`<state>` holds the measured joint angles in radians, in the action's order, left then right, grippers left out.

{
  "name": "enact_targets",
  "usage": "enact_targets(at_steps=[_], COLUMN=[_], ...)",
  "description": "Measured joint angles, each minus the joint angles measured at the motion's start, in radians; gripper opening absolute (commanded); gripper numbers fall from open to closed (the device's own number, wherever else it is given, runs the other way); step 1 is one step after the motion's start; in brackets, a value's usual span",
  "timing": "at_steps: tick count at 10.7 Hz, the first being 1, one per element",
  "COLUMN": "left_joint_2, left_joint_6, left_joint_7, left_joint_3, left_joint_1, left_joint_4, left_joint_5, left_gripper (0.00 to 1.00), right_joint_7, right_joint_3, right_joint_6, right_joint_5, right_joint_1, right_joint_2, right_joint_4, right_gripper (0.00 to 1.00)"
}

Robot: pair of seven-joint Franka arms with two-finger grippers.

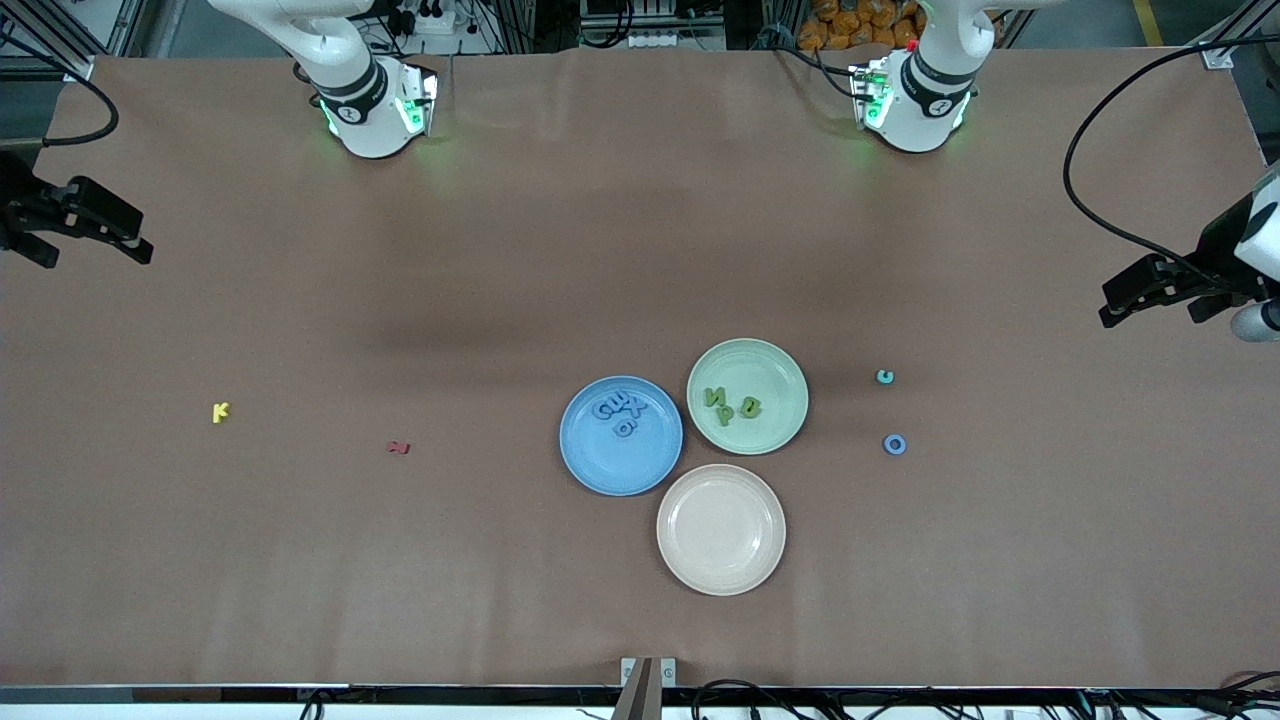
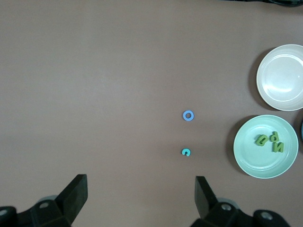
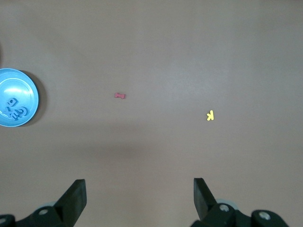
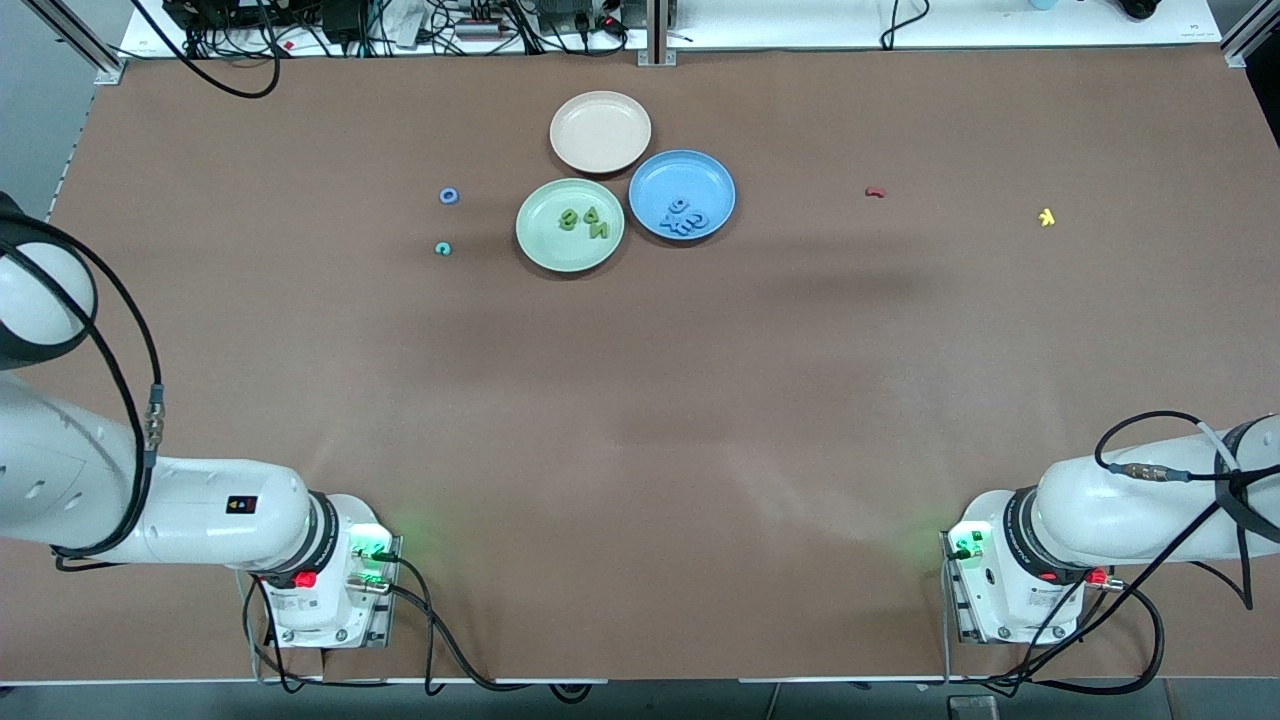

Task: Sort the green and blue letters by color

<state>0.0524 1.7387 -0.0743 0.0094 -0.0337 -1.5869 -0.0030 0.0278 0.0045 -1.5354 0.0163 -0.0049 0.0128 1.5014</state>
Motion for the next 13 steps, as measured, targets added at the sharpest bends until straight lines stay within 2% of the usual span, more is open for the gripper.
enact_targets(at_steps=[7, 13], left_joint_2=[-0.004, -0.020], left_joint_6=[-0.043, -0.190], left_joint_7=[0.001, 0.001], left_joint_3=[-0.003, -0.009], left_joint_1=[-0.001, -0.002], left_joint_4=[0.033, 0.093], left_joint_5=[0.000, 0.000], left_gripper=[1.00, 1.00], right_joint_7=[0.000, 0.000], right_joint_3=[0.000, 0.000], right_joint_6=[0.000, 0.000], right_joint_5=[0.000, 0.000], right_joint_1=[0.002, 0.002], right_joint_2=[0.000, 0.000], right_joint_4=[-0.003, -0.004], right_gripper=[1.00, 1.00])
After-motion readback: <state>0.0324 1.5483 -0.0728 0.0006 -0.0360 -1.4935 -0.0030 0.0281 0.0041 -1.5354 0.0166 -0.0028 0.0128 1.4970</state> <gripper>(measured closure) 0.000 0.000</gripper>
